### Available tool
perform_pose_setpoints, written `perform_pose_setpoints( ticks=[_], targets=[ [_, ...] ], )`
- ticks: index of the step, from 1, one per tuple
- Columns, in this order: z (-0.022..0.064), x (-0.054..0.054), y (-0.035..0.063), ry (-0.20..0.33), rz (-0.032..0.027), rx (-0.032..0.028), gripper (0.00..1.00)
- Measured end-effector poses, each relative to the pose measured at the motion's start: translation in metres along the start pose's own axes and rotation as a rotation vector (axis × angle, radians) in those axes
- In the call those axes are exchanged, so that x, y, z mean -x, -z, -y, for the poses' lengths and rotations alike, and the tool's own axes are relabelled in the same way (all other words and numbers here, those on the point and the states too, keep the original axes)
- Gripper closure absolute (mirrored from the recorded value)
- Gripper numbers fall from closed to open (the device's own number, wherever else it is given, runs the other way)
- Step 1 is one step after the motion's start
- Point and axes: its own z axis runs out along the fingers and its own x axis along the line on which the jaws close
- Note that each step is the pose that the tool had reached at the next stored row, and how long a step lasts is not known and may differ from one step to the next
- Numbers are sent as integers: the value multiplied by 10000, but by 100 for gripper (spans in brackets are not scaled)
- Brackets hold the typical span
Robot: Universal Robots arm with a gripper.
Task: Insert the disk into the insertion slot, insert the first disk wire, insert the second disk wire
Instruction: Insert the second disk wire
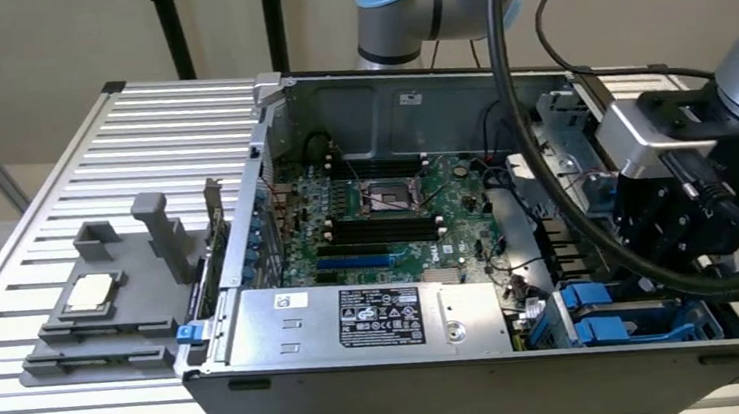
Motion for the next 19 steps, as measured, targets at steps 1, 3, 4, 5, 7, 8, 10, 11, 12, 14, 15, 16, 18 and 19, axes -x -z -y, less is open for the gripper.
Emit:
perform_pose_setpoints(
  ticks=[1, 3, 4, 5, 7, 8, 10, 11, 12, 14, 15, 16, 18, 19],
  targets=[
    [-7, 3, 55, -2, -22, 2, 75],
    [-51, 4, 117, 2, -18, 1, 75],
    [-80, 6, 135, 10, -24, 0, 75],
    [-106, 7, 144, 21, -20, 1, 75],
    [-160, 8, 160, 48, -23, 3, 75],
    [-188, 9, 165, 58, -24, 3, 78],
    [-244, 10, 174, 71, -26, 3, 84],
    [-265, 10, 175, 76, -25, 2, 89],
    [-275, 10, 173, 83, -23, -4, 89],
    [-275, 10, 173, 85, -24, -8, 89],
    [-275, 10, 174, 85, -26, -9, 89],
    [-275, 11, 174, 85, -25, -10, 89],
    [-276, 11, 174, 84, -25, -12, 89],
    [-276, 11, 174, 84, -26, -13, 89]
  ],
)
